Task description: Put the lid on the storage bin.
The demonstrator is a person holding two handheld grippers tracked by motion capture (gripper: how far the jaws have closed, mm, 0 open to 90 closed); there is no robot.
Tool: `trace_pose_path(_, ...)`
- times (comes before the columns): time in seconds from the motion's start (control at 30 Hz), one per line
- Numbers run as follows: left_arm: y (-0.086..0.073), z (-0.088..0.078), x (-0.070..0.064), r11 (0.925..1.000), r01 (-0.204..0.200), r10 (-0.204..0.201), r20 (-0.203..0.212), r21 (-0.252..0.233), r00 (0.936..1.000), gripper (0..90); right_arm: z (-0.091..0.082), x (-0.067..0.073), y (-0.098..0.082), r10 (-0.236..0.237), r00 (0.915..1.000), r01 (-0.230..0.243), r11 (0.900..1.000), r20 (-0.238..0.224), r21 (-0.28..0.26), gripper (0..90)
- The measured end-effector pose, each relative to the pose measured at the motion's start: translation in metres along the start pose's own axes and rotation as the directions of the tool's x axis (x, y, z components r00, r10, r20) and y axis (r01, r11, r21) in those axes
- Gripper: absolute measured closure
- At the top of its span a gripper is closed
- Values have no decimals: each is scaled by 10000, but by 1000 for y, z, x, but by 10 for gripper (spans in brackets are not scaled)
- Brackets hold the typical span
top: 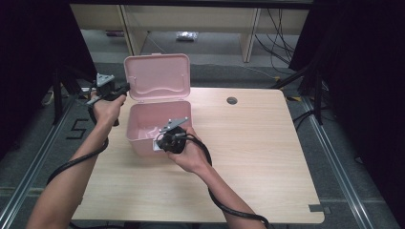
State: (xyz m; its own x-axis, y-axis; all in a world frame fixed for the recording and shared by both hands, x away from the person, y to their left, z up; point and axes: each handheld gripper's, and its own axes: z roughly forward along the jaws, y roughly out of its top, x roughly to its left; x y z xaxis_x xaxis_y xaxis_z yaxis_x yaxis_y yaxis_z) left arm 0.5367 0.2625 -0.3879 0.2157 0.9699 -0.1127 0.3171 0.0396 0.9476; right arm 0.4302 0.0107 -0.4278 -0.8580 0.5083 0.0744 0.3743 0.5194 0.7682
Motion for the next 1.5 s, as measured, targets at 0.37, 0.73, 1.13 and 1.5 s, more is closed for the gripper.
trace_pose_path(0.37,-8,-5,1,9988,-261,262,10,-408,9997,882,-1,0,0,152,9998,-153,9999,89,25,900)
trace_pose_path(0.73,-15,-14,-1,9954,-588,591,17,-762,9983,881,-1,0,0,224,9997,-224,9997,100,-21,900)
trace_pose_path(1.13,-20,-23,-1,9945,-602,615,121,-857,9980,881,0,0,0,218,9997,-218,9998,68,-46,900)
trace_pose_path(1.5,-21,-27,-2,9948,-587,598,110,-832,9982,881,-1,0,0,236,9997,-236,9997,105,-33,900)
